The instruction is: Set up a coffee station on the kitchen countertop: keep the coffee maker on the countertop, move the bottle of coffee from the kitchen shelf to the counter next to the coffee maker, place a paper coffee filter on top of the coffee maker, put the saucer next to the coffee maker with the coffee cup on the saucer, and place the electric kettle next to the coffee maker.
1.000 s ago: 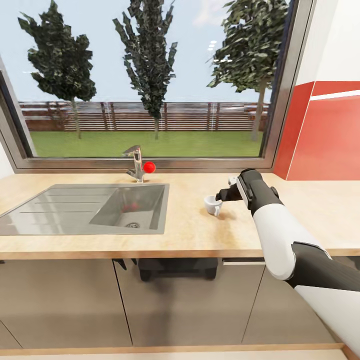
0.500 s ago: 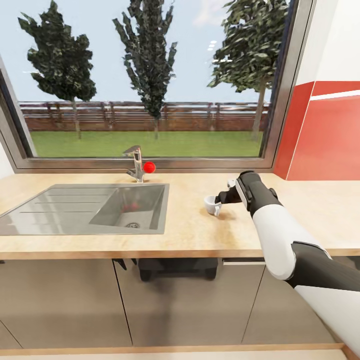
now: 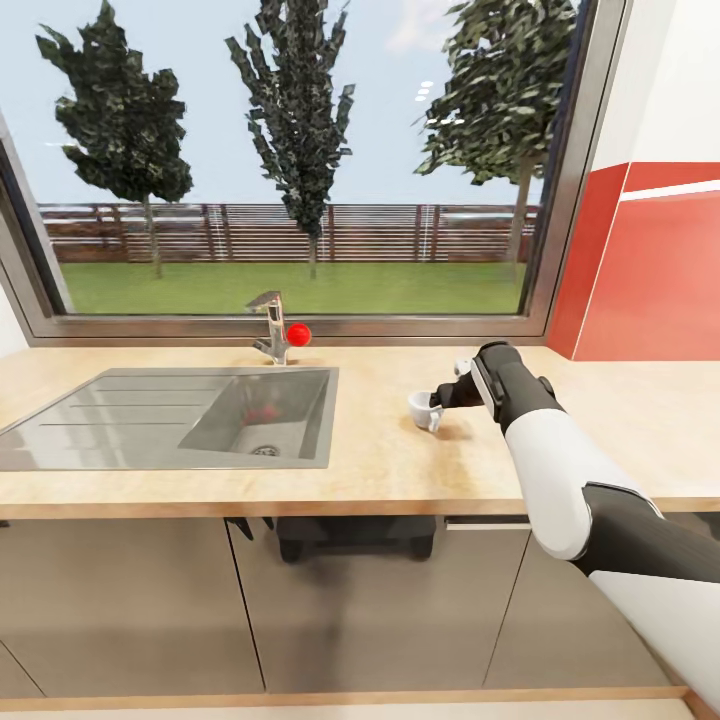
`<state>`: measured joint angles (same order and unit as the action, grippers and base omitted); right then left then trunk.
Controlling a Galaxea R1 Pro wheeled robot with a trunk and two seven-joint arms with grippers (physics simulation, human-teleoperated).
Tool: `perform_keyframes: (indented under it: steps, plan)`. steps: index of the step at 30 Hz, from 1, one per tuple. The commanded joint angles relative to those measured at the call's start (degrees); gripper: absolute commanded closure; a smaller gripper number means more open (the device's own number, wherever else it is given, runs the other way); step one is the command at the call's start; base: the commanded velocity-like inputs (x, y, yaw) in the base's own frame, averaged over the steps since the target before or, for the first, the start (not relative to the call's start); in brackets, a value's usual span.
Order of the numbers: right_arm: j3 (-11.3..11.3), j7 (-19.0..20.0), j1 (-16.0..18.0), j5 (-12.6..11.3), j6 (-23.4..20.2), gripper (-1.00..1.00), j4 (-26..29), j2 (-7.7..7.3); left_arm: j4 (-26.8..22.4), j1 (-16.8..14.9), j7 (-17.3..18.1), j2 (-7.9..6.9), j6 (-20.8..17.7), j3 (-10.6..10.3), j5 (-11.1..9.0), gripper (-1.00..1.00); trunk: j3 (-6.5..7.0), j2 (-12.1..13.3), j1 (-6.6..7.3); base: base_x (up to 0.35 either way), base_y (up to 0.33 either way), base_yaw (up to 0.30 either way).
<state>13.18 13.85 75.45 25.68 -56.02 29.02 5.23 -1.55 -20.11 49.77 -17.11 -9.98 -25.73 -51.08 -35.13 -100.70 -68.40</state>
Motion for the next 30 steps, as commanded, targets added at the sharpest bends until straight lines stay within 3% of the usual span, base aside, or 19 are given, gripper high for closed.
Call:
perform_keyframes:
  steps: [1, 11, 12, 30]
  plan:
    - [0.44, 0.43, 0.05, 0.60, -0.15, -1.00, 0.07, 0.07, -0.05, -0.02, 0.15, -0.03, -0.57, -0.37, -0.61, -1.00, -0.06, -0.03, 0.01, 0.000, 0.000, 0.000]
    - [0.44, 0.44, 0.05, 0.60, -0.15, -1.00, 0.00, 0.10, -0.05, -0.02, 0.15, -0.03, -0.57, -0.35, -0.63, -1.00, -0.06, -0.03, 0.01, 0.000, 0.000, 0.000]
    - [0.44, 0.43, 0.05, 0.60, -0.15, 1.00, 0.00, 0.10, -0.05, -0.02, 0.15, -0.03, -0.57, -0.35, -0.62, -1.00, -0.06, -0.03, 0.01, 0.000, 0.000, 0.000]
    - [0.44, 0.45, 0.05, 0.52, -0.15, 1.00, -0.02, 0.13, -0.06, -0.02, 0.17, -0.03, -0.57, -0.38, -0.65, -1.00, -0.06, -0.03, 0.01, 0.000, 0.000, 0.000]
